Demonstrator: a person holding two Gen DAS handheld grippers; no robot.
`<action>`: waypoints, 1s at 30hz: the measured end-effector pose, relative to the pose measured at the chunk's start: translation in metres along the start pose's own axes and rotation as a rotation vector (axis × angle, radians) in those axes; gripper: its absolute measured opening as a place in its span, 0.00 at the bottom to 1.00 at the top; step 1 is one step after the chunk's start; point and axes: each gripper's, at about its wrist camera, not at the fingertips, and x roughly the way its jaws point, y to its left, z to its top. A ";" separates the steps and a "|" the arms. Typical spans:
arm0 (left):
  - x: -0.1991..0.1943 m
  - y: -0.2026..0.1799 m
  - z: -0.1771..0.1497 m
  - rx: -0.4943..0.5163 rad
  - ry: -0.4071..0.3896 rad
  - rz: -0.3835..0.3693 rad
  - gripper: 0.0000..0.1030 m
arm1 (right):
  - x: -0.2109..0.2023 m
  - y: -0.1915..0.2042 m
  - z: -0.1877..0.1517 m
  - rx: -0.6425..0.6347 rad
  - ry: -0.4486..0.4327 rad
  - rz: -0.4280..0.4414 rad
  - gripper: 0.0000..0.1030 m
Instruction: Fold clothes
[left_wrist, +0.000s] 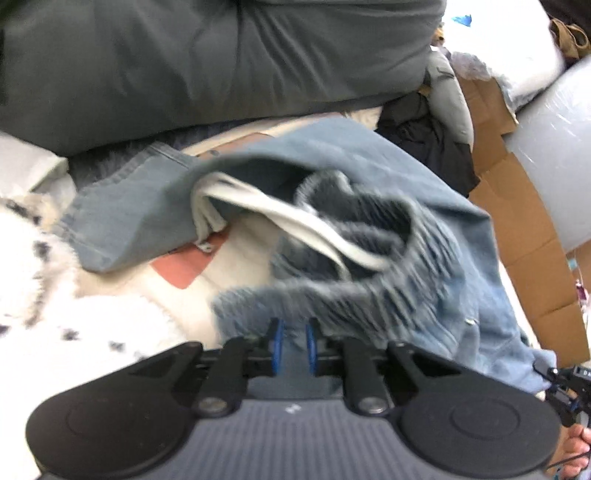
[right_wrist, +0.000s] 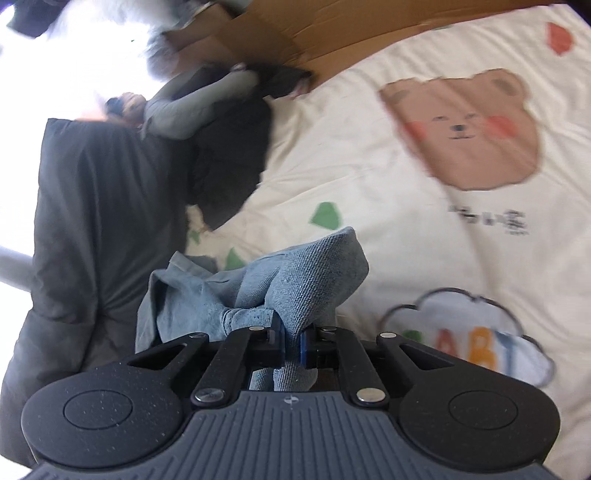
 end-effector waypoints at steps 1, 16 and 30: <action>-0.003 0.003 0.002 -0.004 -0.003 0.008 0.15 | -0.006 -0.005 -0.001 0.005 0.001 -0.019 0.05; 0.025 0.023 0.040 -0.119 -0.039 0.046 0.72 | -0.051 -0.046 -0.025 0.019 0.043 -0.232 0.05; 0.052 0.051 0.038 -0.276 -0.033 0.110 0.77 | -0.053 -0.047 -0.011 -0.082 0.119 -0.388 0.16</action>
